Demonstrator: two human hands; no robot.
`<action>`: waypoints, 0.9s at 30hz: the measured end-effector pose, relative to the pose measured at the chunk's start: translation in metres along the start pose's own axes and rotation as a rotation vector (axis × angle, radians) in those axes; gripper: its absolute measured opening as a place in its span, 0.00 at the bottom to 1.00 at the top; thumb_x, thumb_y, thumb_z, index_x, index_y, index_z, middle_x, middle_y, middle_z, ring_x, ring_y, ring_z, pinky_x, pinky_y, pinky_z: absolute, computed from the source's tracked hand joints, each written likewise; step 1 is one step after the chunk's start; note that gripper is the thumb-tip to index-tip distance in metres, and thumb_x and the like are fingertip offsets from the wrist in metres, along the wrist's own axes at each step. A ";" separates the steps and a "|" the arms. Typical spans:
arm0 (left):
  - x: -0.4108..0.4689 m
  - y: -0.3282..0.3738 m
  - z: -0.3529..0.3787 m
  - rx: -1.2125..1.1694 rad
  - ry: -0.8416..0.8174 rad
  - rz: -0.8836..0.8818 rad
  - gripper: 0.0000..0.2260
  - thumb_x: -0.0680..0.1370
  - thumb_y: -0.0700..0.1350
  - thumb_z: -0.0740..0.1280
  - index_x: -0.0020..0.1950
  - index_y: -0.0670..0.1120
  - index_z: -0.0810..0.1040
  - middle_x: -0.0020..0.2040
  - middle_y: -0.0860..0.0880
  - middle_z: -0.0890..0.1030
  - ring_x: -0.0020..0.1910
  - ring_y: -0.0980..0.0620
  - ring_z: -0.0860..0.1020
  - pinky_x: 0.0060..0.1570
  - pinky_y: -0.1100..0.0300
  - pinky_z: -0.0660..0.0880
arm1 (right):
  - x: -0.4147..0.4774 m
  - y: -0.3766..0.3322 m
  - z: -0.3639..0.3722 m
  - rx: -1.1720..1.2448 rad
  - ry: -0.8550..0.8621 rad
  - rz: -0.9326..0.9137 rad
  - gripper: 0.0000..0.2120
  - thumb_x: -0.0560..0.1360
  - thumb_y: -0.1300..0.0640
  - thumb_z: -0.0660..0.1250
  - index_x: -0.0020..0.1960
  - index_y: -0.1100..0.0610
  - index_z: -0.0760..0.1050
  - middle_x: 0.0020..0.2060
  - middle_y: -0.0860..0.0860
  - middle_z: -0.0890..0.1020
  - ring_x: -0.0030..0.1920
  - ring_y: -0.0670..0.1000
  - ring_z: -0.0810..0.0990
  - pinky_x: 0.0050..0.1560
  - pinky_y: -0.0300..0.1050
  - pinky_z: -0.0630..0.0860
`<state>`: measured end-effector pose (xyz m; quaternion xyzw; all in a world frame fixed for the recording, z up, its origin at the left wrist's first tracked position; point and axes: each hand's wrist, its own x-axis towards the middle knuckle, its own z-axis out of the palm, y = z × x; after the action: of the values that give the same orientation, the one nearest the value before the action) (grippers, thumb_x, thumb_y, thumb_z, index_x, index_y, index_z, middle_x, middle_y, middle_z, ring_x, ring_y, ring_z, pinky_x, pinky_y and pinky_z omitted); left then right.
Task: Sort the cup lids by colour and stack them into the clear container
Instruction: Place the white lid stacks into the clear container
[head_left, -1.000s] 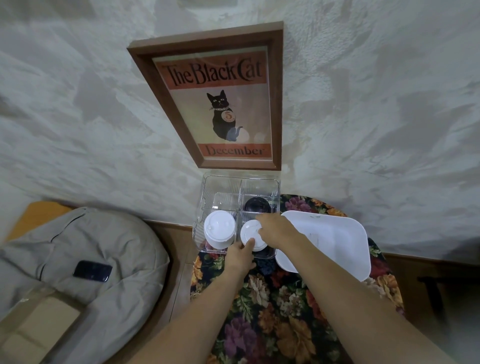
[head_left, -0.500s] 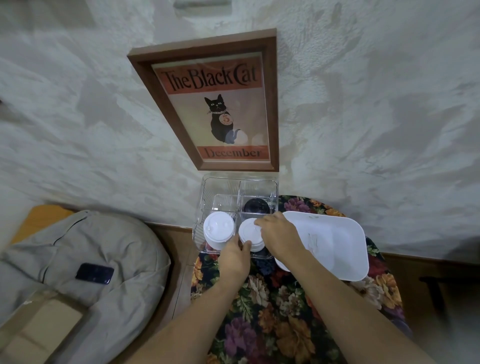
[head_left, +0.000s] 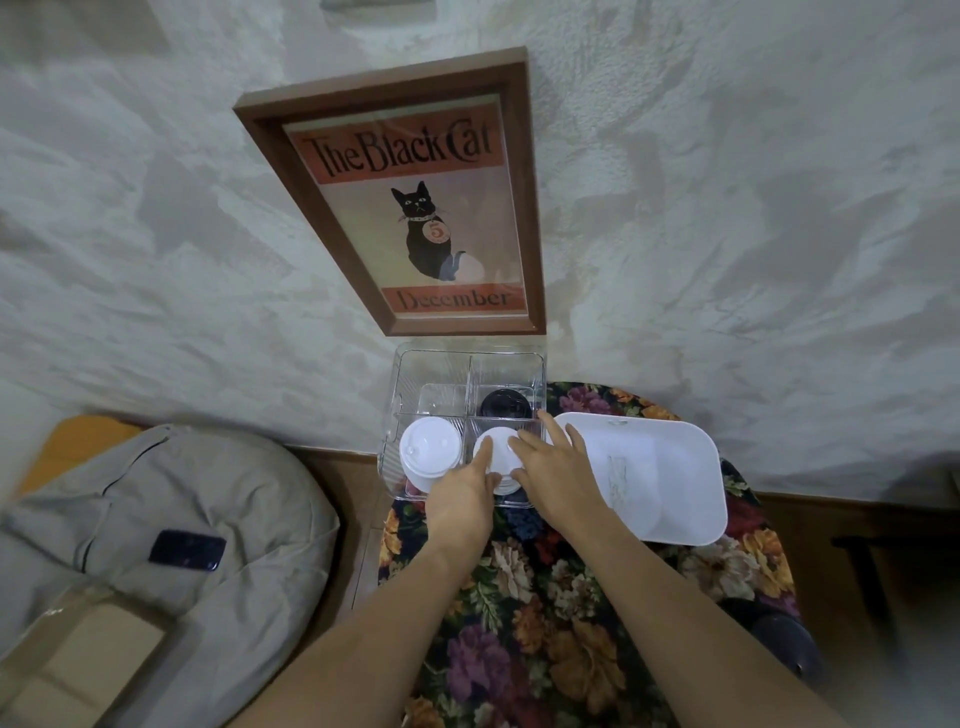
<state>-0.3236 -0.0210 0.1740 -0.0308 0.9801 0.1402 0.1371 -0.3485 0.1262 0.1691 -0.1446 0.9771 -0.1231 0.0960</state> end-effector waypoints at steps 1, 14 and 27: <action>0.001 0.000 0.000 0.026 -0.018 0.006 0.25 0.87 0.49 0.59 0.83 0.53 0.57 0.48 0.44 0.84 0.45 0.43 0.83 0.39 0.52 0.74 | -0.001 0.000 0.001 -0.011 0.002 0.013 0.21 0.82 0.51 0.67 0.73 0.55 0.74 0.74 0.52 0.75 0.82 0.59 0.56 0.79 0.65 0.50; 0.005 0.002 -0.014 0.113 -0.066 0.047 0.24 0.86 0.51 0.61 0.80 0.52 0.59 0.53 0.41 0.83 0.52 0.39 0.82 0.47 0.48 0.77 | -0.005 -0.009 -0.012 -0.002 -0.096 0.077 0.25 0.86 0.52 0.59 0.81 0.54 0.59 0.80 0.51 0.64 0.83 0.56 0.45 0.80 0.62 0.41; -0.026 0.004 -0.021 0.246 0.101 0.321 0.19 0.82 0.50 0.65 0.71 0.45 0.74 0.63 0.43 0.80 0.61 0.38 0.78 0.51 0.46 0.80 | -0.070 0.006 -0.031 0.075 -0.046 0.084 0.28 0.87 0.45 0.54 0.82 0.56 0.57 0.81 0.54 0.62 0.82 0.56 0.55 0.80 0.50 0.54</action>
<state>-0.3049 -0.0223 0.2017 0.1356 0.9878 0.0378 0.0665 -0.2916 0.1596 0.2075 -0.1024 0.9746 -0.1520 0.1290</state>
